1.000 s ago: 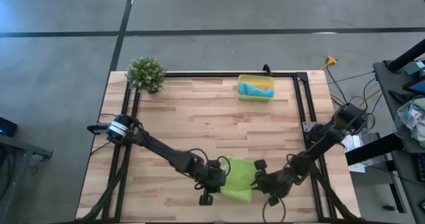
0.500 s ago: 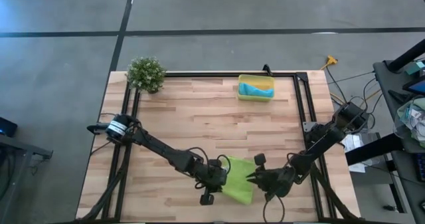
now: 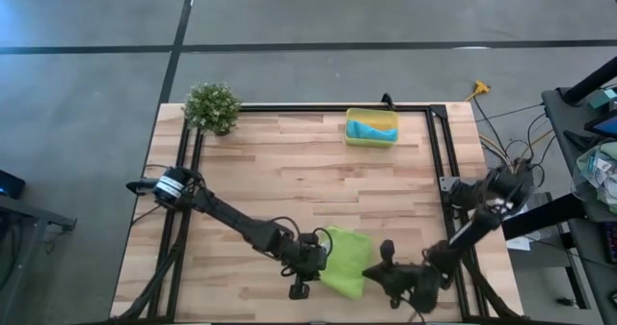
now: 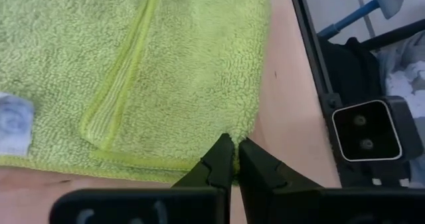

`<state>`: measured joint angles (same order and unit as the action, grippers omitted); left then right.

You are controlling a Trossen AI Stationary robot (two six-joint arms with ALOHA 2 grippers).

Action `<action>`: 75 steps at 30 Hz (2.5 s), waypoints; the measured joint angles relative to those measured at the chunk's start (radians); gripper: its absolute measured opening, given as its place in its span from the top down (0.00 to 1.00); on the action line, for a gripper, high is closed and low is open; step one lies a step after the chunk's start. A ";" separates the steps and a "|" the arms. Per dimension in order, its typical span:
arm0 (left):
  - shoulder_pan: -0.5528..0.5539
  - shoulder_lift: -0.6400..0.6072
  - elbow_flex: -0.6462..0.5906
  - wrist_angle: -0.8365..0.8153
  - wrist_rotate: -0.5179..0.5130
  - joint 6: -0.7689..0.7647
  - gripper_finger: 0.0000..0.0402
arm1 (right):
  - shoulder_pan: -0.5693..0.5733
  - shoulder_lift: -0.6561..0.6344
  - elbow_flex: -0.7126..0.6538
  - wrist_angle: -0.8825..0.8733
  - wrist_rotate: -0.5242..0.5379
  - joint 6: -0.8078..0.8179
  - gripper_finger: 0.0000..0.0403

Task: Roll microfiber towels into tight, uniform cylinder then place into a basket
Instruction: Roll the green microfiber towel

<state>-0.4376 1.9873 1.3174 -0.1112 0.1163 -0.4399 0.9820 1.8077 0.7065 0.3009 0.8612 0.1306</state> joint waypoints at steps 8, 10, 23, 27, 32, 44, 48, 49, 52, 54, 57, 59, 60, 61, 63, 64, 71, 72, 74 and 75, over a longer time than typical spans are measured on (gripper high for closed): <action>-0.004 0.000 -0.001 0.033 -0.021 0.000 1.00 | 0.037 0.220 0.161 0.021 0.221 -0.042 0.98; -0.004 0.000 -0.002 0.033 -0.021 -0.002 1.00 | 0.032 0.254 0.206 0.015 0.255 -0.076 0.98; -0.013 0.002 -0.014 0.084 -0.020 -0.020 1.00 | -0.012 0.192 0.299 -0.373 0.077 0.184 0.98; -0.014 0.001 -0.009 0.155 -0.018 -0.009 1.00 | -0.052 0.205 0.287 -0.289 -0.072 0.174 0.98; -0.013 0.001 -0.011 0.123 -0.075 -0.028 1.00 | -0.057 0.211 0.284 -0.178 -0.120 0.083 0.98; -0.005 -0.004 -0.015 0.060 -0.179 -0.067 1.00 | -0.070 0.209 0.209 0.025 -0.283 0.193 0.98; -0.005 -0.004 -0.016 -0.030 -0.196 -0.077 1.00 | -0.071 0.210 0.135 0.196 -0.292 0.283 0.98; -0.005 -0.004 -0.015 -0.039 -0.198 -0.077 1.00 | -0.073 0.210 0.115 0.227 -0.292 0.316 0.98; -0.011 -0.004 -0.018 -0.030 -0.201 -0.072 1.00 | -0.075 0.210 0.059 0.318 -0.292 0.404 0.98; -0.013 -0.004 -0.019 -0.019 -0.211 -0.070 1.00 | -0.075 0.210 0.032 0.354 -0.291 0.443 0.98; -0.014 -0.004 -0.021 0.007 -0.250 -0.069 1.00 | -0.075 0.210 0.001 0.401 -0.289 0.452 0.98; -0.013 -0.002 -0.023 0.044 -0.264 -0.052 1.00 | -0.075 0.210 -0.008 0.418 -0.288 0.453 0.98; -0.012 -0.001 -0.023 0.071 -0.267 -0.043 1.00 | -0.075 0.210 -0.009 0.421 -0.288 0.452 0.98; -0.010 0.000 -0.023 0.093 -0.272 -0.027 1.00 | -0.075 0.210 -0.009 0.421 -0.288 0.452 0.98; -0.004 0.000 -0.023 0.140 -0.275 -0.001 1.00 | -0.075 0.210 -0.009 0.419 -0.288 0.455 0.98; 0.000 0.000 -0.023 0.152 -0.276 0.006 1.00 | -0.075 0.210 -0.009 0.417 -0.288 0.459 0.98; 0.006 0.000 -0.023 0.145 -0.244 0.067 1.00 | -0.075 0.209 -0.019 0.418 -0.282 0.506 0.98; 0.006 0.000 -0.023 0.143 -0.224 0.095 1.00 | -0.075 0.209 -0.021 0.417 -0.281 0.509 0.98; -0.001 -0.002 -0.025 0.125 -0.189 0.175 1.00 | -0.075 0.208 -0.025 0.415 -0.281 0.514 0.98; -0.007 -0.003 -0.028 0.121 -0.177 0.225 0.99 | -0.075 0.208 -0.026 0.415 -0.281 0.516 0.98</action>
<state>-0.4450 1.9847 1.2891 0.0101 -0.0606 -0.2153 0.9073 2.0155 0.6801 0.7158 0.5804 0.6464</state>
